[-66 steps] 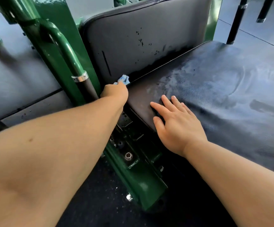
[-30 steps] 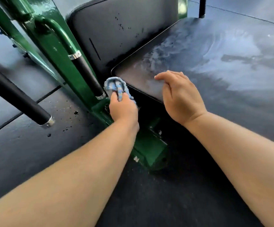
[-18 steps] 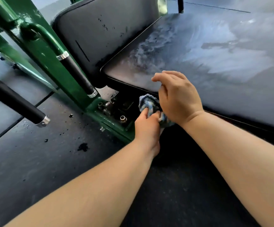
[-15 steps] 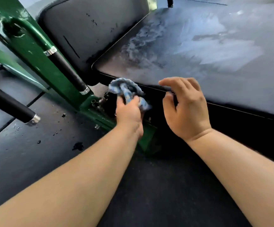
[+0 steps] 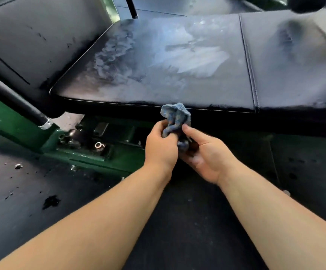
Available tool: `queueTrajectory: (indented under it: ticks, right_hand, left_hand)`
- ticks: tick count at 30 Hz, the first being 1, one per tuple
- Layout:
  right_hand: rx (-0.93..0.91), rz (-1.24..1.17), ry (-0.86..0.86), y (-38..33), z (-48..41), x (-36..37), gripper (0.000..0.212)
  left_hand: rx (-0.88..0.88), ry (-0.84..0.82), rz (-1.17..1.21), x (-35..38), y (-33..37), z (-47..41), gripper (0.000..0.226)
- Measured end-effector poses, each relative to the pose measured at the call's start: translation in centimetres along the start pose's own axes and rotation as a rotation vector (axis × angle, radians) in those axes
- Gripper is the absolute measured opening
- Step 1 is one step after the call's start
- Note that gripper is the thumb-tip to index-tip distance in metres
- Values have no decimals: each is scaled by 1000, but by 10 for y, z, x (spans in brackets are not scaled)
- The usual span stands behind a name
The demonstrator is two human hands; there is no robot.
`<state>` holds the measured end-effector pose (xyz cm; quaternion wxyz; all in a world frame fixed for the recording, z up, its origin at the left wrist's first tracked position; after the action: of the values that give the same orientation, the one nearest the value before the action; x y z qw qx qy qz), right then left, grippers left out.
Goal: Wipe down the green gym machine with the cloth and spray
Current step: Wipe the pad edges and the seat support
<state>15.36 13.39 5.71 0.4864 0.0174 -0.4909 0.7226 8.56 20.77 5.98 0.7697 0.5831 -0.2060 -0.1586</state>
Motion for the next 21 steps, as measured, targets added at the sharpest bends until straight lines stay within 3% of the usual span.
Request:
queueTrajectory:
  ticks: [3, 6, 11, 14, 16, 19, 21]
  right_hand:
    - [-2, -97, 92, 0, -4, 6, 18]
    - [-37, -136, 268, 1, -11, 15, 6]
    - [-391, -331, 728, -41, 26, -39, 18]
    - [-649, -210, 887, -64, 58, -65, 21]
    - [-683, -33, 854, -57, 49, -51, 24]
    - [-572, 77, 735, -33, 17, -34, 22]
    - [-573, 121, 782, -37, 19, -42, 21]
  left_hand:
    - [-8, -95, -33, 1, 10, -3, 23]
    - [-57, -148, 159, -6, 13, -7, 23]
    - [1, -105, -8, -20, 6, -10, 25]
    - [72, -75, -105, -24, 7, -10, 27]
    - [97, -55, -116, -20, 10, -11, 27]
    - [83, -58, -100, -6, 9, -9, 26]
    - [70, -87, -95, 4, 6, -6, 26]
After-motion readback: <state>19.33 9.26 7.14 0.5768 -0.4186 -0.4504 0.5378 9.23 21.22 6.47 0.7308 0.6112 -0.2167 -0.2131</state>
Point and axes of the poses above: each hand's wrist, its own z-axis away from the middle knuckle, its own x-axis out of the palm, y = z × x, the point moved 7 cm from there along -z, towards the middle knuckle
